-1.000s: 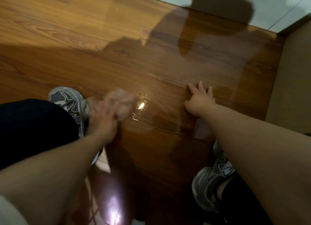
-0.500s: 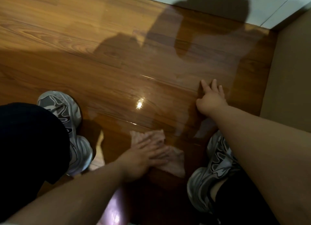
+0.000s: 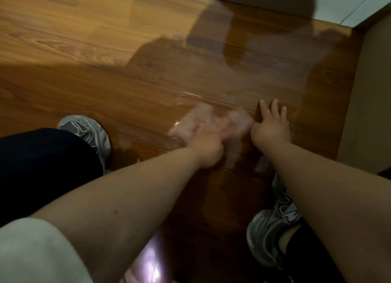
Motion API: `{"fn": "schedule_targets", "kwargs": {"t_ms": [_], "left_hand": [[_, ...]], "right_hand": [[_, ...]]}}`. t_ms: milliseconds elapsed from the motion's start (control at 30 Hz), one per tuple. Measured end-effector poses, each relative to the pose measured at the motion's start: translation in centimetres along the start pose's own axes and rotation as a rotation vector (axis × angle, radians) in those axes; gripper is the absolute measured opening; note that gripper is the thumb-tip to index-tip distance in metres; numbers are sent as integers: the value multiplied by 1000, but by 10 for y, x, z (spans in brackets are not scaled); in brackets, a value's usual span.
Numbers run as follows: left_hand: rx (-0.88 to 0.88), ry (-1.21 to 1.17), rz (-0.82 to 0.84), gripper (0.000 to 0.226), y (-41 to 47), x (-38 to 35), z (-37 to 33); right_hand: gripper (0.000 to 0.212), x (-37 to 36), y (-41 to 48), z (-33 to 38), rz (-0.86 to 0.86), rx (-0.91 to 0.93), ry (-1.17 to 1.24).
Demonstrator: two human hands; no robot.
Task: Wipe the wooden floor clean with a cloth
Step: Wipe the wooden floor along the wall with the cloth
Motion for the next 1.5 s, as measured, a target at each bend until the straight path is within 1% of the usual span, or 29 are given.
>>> {"fn": "schedule_targets", "kwargs": {"t_ms": [33, 67, 100, 133, 167, 233, 300, 333, 400, 467, 500, 567, 633, 700, 733, 800, 833, 900, 967, 1033, 1067, 1100, 1133, 1167, 1267, 1333, 1400, 1433, 1500], "left_hand": [[-222, 155, 117, 64, -3, -9, -10], [-358, 302, 158, 64, -6, -12, -5], [-377, 387, 113, 64, -6, -5, 8], [-297, 402, 35, 65, -3, 8, 29], [-146, 364, -56, 65, -3, 23, 56], [287, 204, -190, 63, -15, 51, 123], [676, -5, -227, 61, -40, 68, 175], [786, -119, -233, 61, -45, 69, 189], [853, -254, -262, 63, -48, 65, 183], [764, -186, -292, 64, -47, 49, 148], [630, -109, -291, 66, -48, 34, 122], [215, -14, -238, 70, -61, -11, 61], [-193, 93, -37, 69, -91, -68, 6], [-522, 311, 269, 64, -131, -126, -28], [-674, 421, 361, 61, -149, -145, -36], [-903, 640, 405, 56, -168, -155, -34], [-934, 708, 359, 56, -167, -147, -26], [-828, 715, 163, 56, -151, -112, -3], [-501, 562, 52, 61, -123, -71, 40], [-31, 299, -16, 66, -109, -31, 91], [152, 247, -62, 65, -108, -21, 109], [246, 264, -59, 64, -112, -19, 117], [238, 321, -6, 63, -117, -25, 116], [157, 389, 68, 63, -125, -39, 108], [-312, 551, 266, 68, -169, -103, 63], [-672, 601, 487, 66, -201, -142, 35], [-896, 650, 627, 59, -219, -157, 27], [-899, 664, 627, 57, -216, -153, 31], [-697, 651, 477, 61, -191, -126, 49]], "right_hand": [[68, 0, -1, -2, -20, 35, -31], [66, 1, -2, -4, -36, 66, -54], [65, 1, -3, -6, -44, 88, -66], [64, 0, -3, -6, -51, 98, -67], [63, 0, -2, -6, -57, 96, -62], [62, -3, -2, -5, -64, 84, -44], [62, -6, -1, -3, -74, 74, -43], [62, -7, -1, -4, -83, 71, -55], [62, -8, -1, -4, -86, 80, -91], [62, -7, -1, -4, -71, 88, -114], [62, -6, 0, -4, -61, 89, -118], [63, -3, 0, -4, -25, 77, -123], [66, 1, 2, -2, 22, 59, -119], [73, 5, 2, -1, 77, 33, -113], [76, 7, 3, -1, 104, 17, -118], [79, 9, 0, -2, 147, 3, -147], [80, 10, -1, -2, 163, 8, -164], [81, 9, -6, -4, 188, 10, -185], [83, 7, -12, -4, 207, -5, -195], [83, 5, -19, -1, 227, -18, -211], [82, 4, -21, 1, 238, -19, -221], [79, 3, -23, 5, 246, -13, -232], [77, 2, -26, 8, 256, -5, -245], [76, 0, -28, 12, 271, 5, -257], [75, -7, -35, 21, 315, 45, -283], [76, -11, -40, 23, 331, 57, -294], [77, -15, -43, 23, 339, 54, -294], [78, -16, -45, 23, 339, 52, -295], [81, -17, -46, 21, 338, 50, -304]]}}
Point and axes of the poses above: each hand's wrist, its own y-axis towards the middle knuckle, its own x-axis out of the back of the hand, z = x × y, the point moved 6 cm from there along y, towards the middle knuckle
